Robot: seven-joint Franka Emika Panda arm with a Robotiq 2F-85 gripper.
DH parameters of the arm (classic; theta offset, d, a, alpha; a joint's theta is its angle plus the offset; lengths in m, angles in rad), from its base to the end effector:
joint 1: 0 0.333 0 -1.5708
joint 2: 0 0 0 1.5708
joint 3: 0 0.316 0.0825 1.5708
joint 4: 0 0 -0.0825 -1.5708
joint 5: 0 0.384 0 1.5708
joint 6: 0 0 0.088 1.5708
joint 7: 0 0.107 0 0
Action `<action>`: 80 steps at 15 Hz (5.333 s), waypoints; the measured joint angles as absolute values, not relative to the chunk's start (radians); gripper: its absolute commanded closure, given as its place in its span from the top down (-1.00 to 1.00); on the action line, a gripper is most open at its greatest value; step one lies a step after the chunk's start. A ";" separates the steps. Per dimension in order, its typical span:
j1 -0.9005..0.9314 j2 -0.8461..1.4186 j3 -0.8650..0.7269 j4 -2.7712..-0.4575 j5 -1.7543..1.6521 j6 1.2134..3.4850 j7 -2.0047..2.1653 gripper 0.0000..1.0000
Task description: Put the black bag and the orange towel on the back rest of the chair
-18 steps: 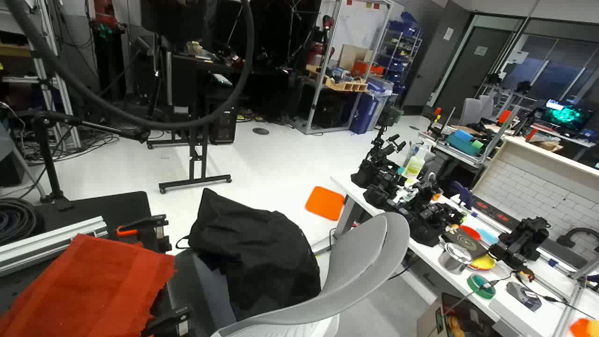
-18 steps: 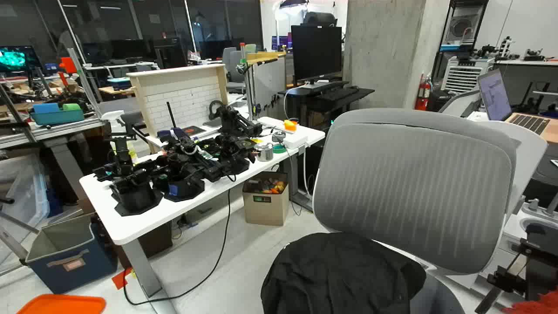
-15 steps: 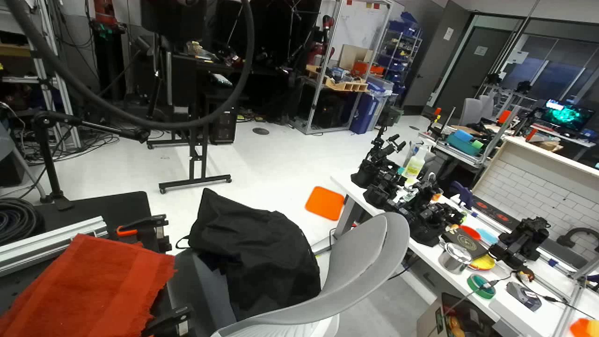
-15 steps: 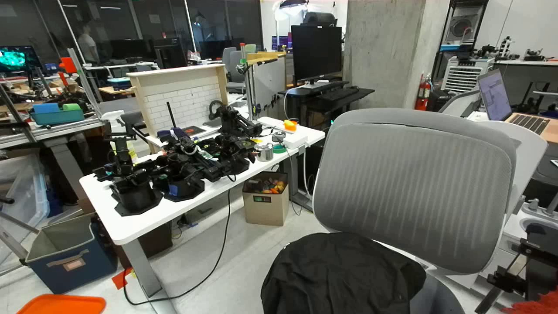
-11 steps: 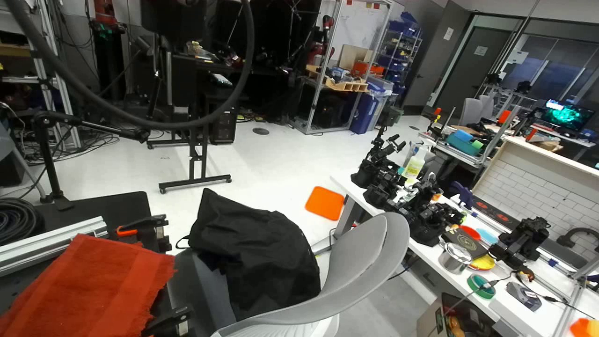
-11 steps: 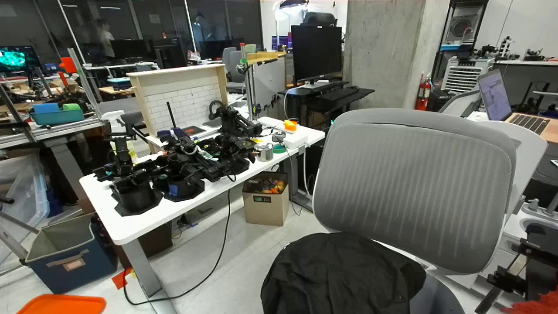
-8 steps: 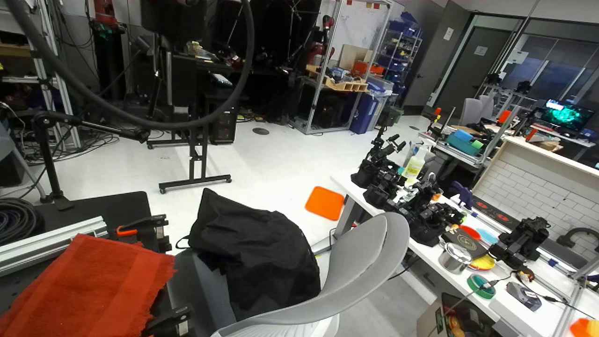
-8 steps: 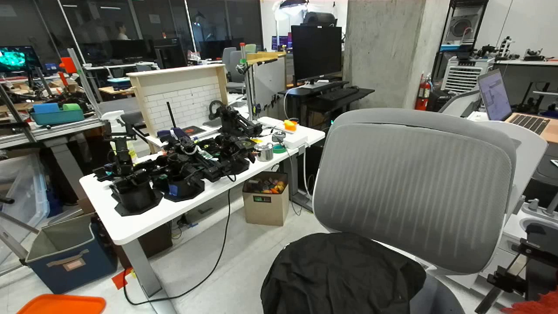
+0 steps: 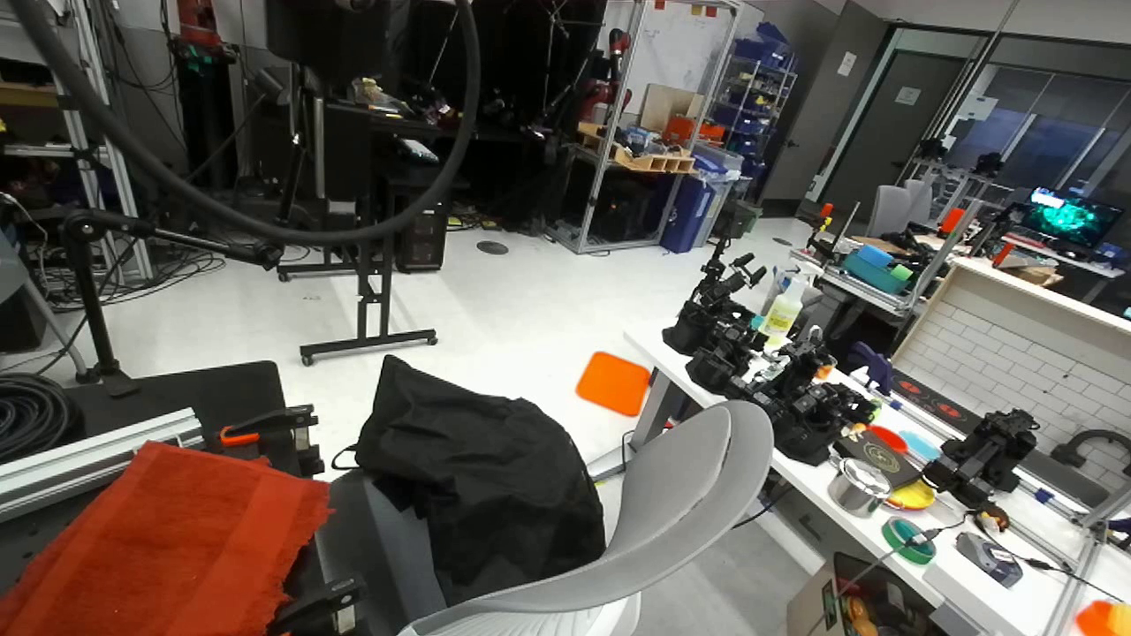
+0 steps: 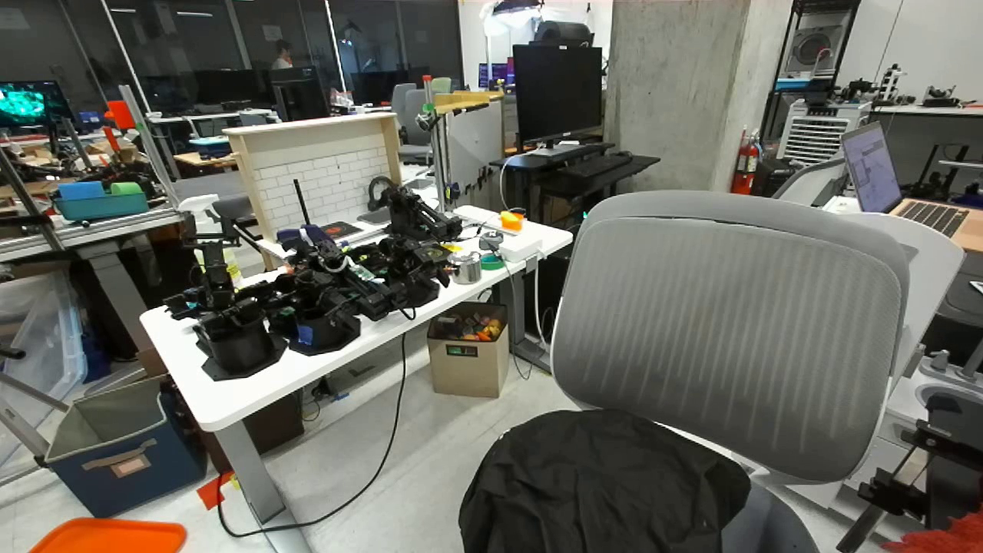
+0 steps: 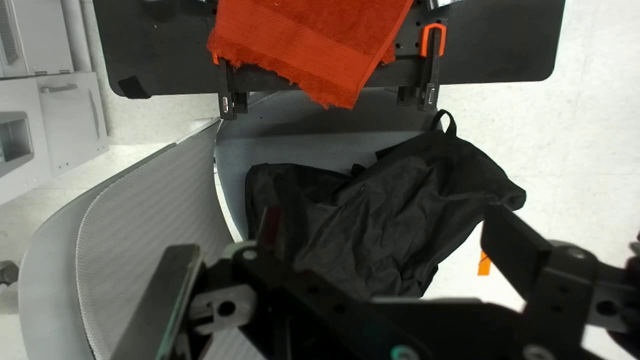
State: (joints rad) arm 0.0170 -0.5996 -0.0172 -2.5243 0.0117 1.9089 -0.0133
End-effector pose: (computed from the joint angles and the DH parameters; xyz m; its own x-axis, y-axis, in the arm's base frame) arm 0.3649 0.0005 0.4763 0.9998 0.0124 -0.0156 0.0120 -0.9997 -0.0209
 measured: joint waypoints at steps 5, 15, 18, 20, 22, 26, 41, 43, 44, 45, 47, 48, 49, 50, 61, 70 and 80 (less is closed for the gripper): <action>0.017 -0.600 -0.017 -2.524 0.012 1.909 -0.013 1.00; 0.017 -0.600 -0.017 -2.524 0.012 1.909 -0.013 1.00; 0.017 -0.600 -0.017 -2.524 0.012 1.909 -0.013 1.00; 0.017 -0.600 -0.017 -2.524 0.012 1.909 -0.013 1.00; 0.017 -0.600 -0.017 -2.524 0.012 1.909 -0.013 1.00; 0.017 -0.600 -0.017 -2.524 0.012 1.909 -0.013 1.00; 0.017 -0.600 -0.017 -2.524 0.012 1.909 -0.013 1.00; 0.017 -0.600 -0.017 -2.524 0.012 1.909 -0.013 1.00; 0.017 -0.600 -0.017 -2.524 0.012 1.909 -0.013 1.00; 0.017 -0.600 -0.017 -2.524 0.012 1.909 -0.013 1.00; 0.017 -0.600 -0.017 -2.524 0.012 1.909 -0.013 1.00; 0.017 -0.600 -0.017 -2.524 0.012 1.909 -0.013 1.00; 0.017 -0.600 -0.017 -2.524 0.012 1.909 -0.013 1.00; 0.017 -0.600 -0.017 -2.524 0.012 1.909 -0.013 1.00; 0.017 -0.600 -0.017 -2.524 0.012 1.909 -0.013 1.00; 0.002 -0.576 -0.034 -2.510 0.010 1.924 -0.027 1.00; -0.044 -0.399 -0.089 -2.445 0.033 2.294 -0.020 1.00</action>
